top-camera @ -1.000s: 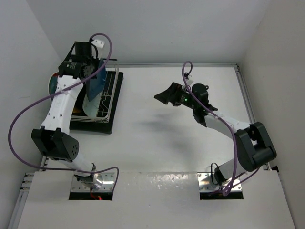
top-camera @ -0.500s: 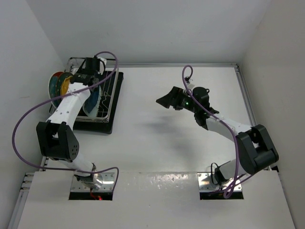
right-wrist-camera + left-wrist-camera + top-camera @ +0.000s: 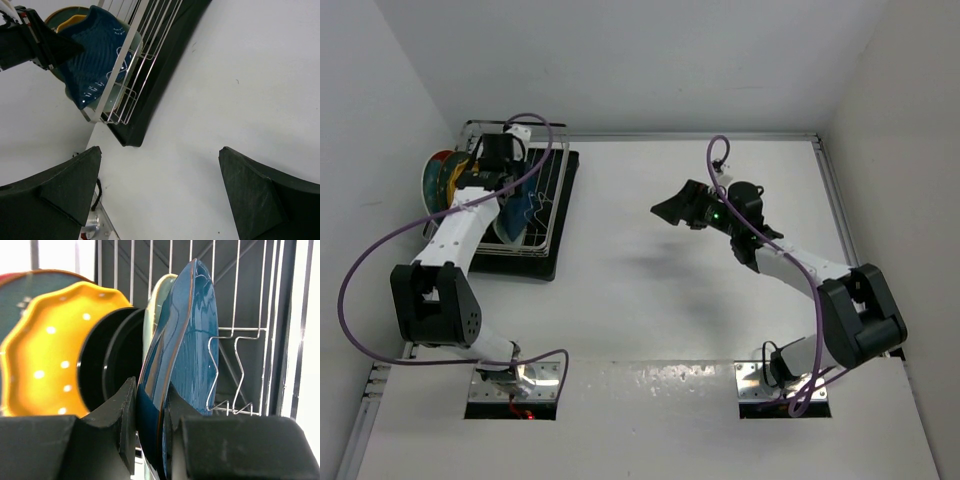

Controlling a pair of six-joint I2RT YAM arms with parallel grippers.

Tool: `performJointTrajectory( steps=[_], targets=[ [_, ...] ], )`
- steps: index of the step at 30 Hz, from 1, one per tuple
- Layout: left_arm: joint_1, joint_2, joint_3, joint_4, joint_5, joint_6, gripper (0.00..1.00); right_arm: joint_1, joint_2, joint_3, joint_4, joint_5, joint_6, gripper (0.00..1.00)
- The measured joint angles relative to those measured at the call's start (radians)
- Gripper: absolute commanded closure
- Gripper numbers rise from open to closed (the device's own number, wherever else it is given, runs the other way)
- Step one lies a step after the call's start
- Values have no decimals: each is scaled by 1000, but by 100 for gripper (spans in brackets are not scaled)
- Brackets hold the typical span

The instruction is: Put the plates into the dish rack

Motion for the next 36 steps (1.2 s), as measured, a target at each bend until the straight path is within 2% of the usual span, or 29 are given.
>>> performJointTrajectory(
  steps=[4, 9, 15, 22, 29, 36],
  targets=[
    [37, 0, -27, 21, 74, -24, 100, -3, -11, -8, -1, 0, 0, 0],
    [46, -1, -39, 36, 94, -21, 98, -8, -14, -10, 0, -1, 0, 0],
    [33, -10, -68, 68, 88, 19, 74, -11, -14, -10, 0, -2, 0, 0],
    [25, -4, -86, 71, 84, 85, 54, -11, -14, -10, 0, -8, 1, 0],
    [25, 25, -89, 50, 86, 92, 49, -17, -14, -10, 0, -10, 0, 0],
    [24, 32, -20, -58, 108, 90, 29, -21, -14, -10, -3, -15, -3, 0]
  ],
)
